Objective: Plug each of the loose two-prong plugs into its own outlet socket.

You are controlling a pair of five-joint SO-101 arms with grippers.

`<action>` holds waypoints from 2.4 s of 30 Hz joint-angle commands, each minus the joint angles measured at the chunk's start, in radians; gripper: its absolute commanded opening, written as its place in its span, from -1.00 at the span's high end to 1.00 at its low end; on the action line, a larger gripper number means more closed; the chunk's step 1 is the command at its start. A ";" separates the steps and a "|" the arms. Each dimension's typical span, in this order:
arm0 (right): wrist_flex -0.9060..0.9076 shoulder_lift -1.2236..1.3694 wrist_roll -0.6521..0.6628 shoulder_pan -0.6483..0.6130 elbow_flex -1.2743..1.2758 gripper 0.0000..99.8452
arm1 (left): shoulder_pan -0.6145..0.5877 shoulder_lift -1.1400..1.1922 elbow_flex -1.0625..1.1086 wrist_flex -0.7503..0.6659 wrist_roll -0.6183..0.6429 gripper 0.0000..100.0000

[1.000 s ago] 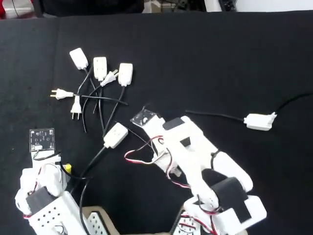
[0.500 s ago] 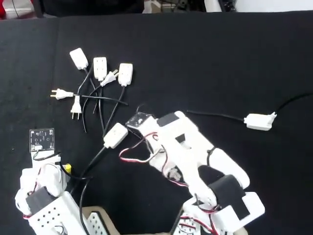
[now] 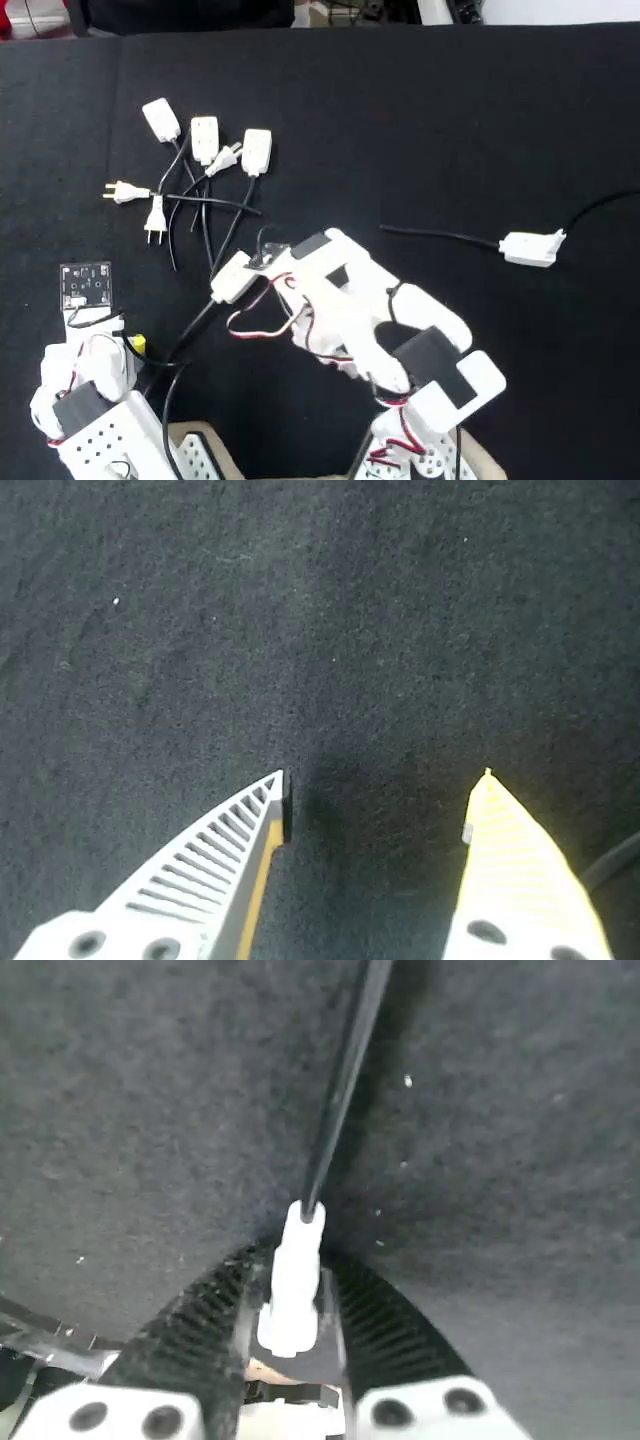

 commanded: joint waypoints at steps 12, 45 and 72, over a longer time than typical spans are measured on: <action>0.123 0.151 0.055 -0.018 -0.217 0.56 | 0.008 -0.003 -0.005 -0.015 0.002 0.42; 0.037 -0.378 -0.101 0.049 -0.074 0.97 | 0.007 -0.003 -0.002 -0.015 0.002 0.42; -0.964 -0.769 -0.318 0.084 0.374 0.97 | 0.030 -0.003 -0.007 -0.025 -0.002 0.42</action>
